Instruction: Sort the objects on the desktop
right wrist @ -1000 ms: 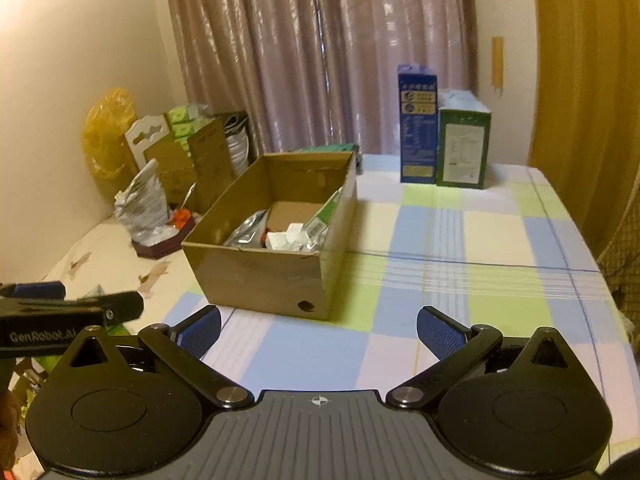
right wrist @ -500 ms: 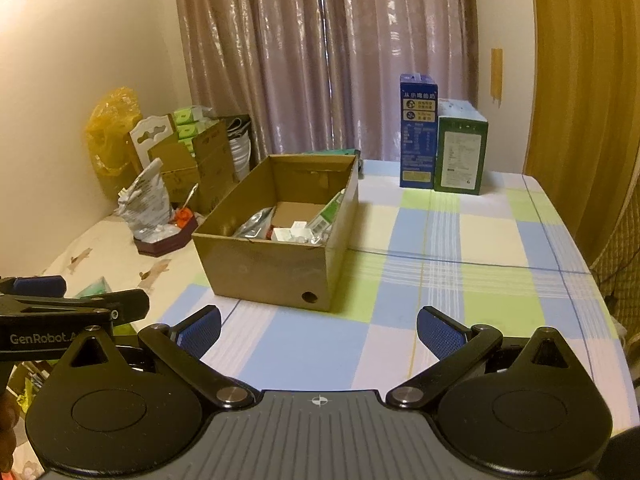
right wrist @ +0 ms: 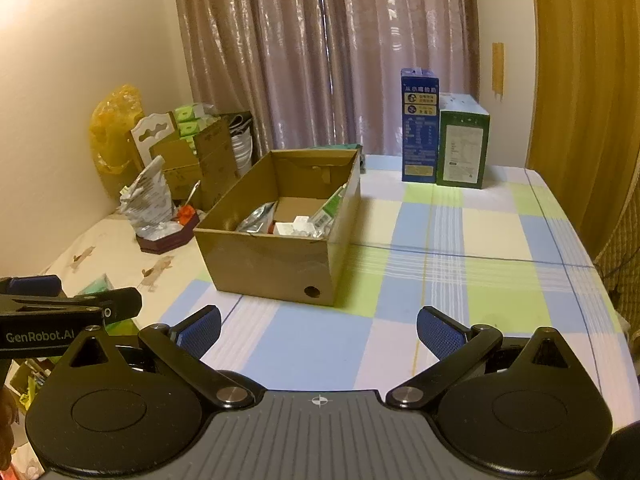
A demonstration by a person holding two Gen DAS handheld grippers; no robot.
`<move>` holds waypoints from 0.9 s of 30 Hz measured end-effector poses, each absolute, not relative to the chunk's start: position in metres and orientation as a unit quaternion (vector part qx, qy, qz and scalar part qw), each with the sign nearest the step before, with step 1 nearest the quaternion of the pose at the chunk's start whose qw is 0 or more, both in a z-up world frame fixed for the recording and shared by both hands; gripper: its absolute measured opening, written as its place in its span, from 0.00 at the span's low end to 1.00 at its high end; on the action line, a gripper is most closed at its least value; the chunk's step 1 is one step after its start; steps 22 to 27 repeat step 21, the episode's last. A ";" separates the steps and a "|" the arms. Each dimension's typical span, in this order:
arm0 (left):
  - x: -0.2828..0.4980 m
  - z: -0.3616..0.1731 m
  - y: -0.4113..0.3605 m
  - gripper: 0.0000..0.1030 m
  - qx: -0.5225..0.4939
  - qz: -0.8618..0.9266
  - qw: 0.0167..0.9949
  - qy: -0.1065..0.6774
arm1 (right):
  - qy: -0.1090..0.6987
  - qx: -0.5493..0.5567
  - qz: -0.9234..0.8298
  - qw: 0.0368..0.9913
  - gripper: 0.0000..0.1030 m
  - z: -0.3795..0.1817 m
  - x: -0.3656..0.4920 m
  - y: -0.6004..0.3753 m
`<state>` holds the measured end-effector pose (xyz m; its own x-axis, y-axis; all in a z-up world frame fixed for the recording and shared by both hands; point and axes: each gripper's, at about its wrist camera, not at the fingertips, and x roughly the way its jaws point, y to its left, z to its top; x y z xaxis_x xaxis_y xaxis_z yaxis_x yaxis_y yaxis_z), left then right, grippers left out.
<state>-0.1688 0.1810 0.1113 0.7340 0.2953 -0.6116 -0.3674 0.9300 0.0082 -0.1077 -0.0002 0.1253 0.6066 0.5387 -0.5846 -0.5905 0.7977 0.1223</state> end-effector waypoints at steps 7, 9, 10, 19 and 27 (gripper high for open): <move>-0.167 0.107 0.181 0.99 -0.058 0.175 0.928 0.325 | 0.317 -0.038 0.315 0.894 0.98 0.122 -0.106 -0.002; -0.166 0.105 0.182 0.99 -0.058 0.177 0.926 0.327 | 0.319 -0.037 0.315 0.893 0.98 0.121 -0.106 -0.003; -0.166 0.105 0.182 0.99 -0.058 0.180 0.926 0.328 | 0.319 -0.036 0.314 0.893 0.98 0.120 -0.105 -0.003; -0.169 0.102 0.185 0.99 -0.051 0.196 0.929 0.311 | 0.324 -0.035 0.312 0.892 0.98 0.115 -0.103 -0.002; -0.168 0.101 0.185 0.99 -0.050 0.193 0.928 0.314 | 0.326 -0.035 0.312 0.892 0.98 0.113 -0.103 -0.001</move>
